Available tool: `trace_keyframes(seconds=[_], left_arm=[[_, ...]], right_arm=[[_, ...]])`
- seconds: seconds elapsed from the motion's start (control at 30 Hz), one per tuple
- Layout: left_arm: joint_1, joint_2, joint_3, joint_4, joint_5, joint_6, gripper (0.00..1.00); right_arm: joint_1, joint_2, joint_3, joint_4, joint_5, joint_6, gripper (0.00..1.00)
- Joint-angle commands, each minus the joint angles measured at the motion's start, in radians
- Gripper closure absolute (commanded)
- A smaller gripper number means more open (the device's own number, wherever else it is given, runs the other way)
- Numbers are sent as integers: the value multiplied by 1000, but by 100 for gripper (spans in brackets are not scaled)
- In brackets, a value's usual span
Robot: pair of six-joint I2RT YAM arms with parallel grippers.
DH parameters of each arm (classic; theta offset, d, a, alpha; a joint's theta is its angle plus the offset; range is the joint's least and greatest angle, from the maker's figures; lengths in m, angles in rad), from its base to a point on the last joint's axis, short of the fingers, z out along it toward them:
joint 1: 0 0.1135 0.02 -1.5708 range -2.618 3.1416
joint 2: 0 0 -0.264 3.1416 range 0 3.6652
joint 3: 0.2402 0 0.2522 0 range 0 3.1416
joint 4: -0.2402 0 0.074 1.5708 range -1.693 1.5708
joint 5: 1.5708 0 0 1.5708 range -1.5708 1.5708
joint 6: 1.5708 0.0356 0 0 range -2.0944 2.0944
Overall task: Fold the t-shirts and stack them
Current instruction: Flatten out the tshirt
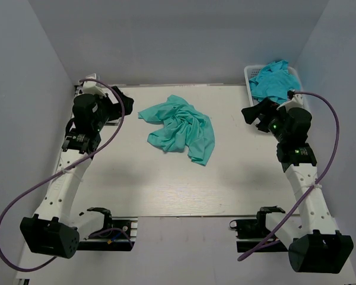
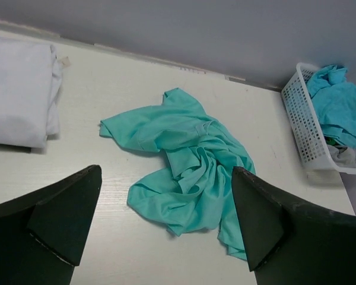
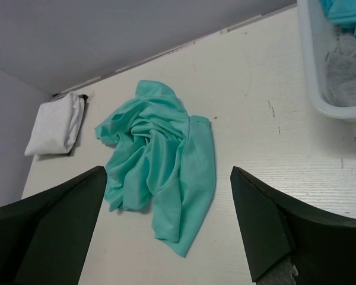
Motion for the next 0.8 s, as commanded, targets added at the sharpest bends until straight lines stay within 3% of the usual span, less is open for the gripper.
trace_keyframes(seconds=[0.0, 0.13, 0.37, 0.77], left_arm=[[2, 52, 40, -73, -10, -43, 0], [2, 186, 92, -104, 18, -77, 0], [2, 517, 273, -202, -14, -98, 0], [-10, 1012, 592, -274, 13, -77, 0]], right_arm=[[0, 6, -4, -25, -36, -49, 9], [1, 52, -62, -8, -38, -109, 9], [30, 239, -4, -24, -98, -192, 9], [222, 629, 171, -113, 114, -361, 9]])
